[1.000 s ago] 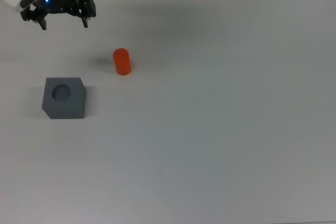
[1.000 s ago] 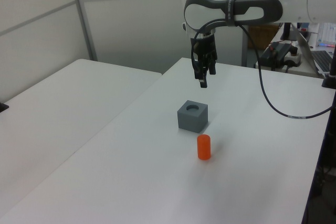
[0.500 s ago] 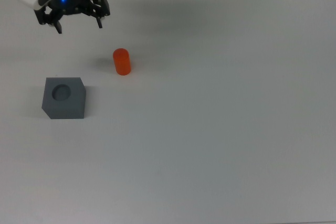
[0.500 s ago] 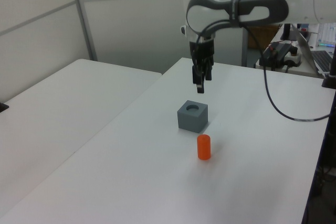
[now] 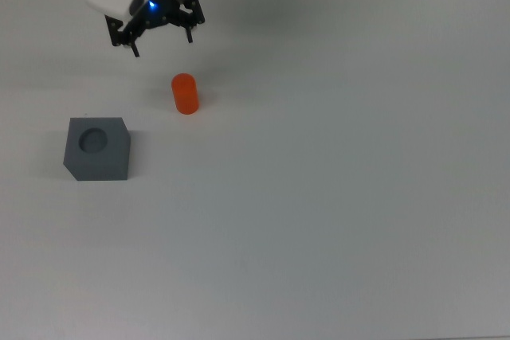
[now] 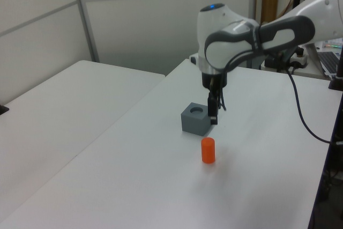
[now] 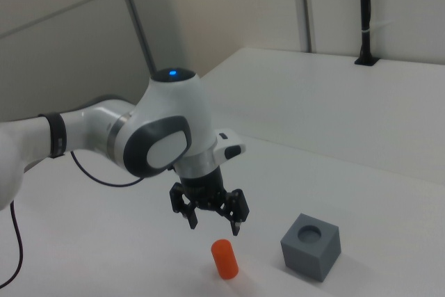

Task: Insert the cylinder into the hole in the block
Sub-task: 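Move the gripper down over the orange cylinder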

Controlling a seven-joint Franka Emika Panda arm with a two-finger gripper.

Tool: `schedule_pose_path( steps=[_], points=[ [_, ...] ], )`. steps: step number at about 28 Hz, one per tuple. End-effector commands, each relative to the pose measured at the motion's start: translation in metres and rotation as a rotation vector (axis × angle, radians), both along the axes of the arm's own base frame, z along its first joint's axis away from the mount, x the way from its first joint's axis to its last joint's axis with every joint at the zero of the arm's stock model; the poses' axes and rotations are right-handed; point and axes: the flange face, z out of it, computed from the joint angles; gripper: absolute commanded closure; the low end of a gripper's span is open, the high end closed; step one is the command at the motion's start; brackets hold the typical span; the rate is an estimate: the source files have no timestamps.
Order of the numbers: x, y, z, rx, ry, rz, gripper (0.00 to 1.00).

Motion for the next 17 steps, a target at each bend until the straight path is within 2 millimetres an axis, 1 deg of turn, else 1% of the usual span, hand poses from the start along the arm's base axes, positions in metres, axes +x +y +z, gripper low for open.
schedule_pose_path(
  steps=[1, 4, 6, 8, 12, 15, 16, 17],
  points=[
    [0.007, 0.011, -0.035, 0.003, 0.005, 0.048, 0.00],
    [0.013, 0.023, -0.050, -0.002, 0.010, 0.070, 0.00],
    [0.018, 0.028, -0.063, -0.012, 0.013, 0.083, 0.00],
    [0.021, 0.031, -0.069, -0.017, 0.018, 0.092, 0.00],
    [0.023, 0.030, -0.078, -0.045, 0.034, 0.110, 0.00],
    [0.023, 0.035, -0.086, -0.054, 0.048, 0.126, 0.00],
    [0.024, 0.036, -0.087, -0.057, 0.050, 0.130, 0.04],
    [0.024, 0.040, -0.089, -0.065, 0.053, 0.144, 0.24]
  ],
)
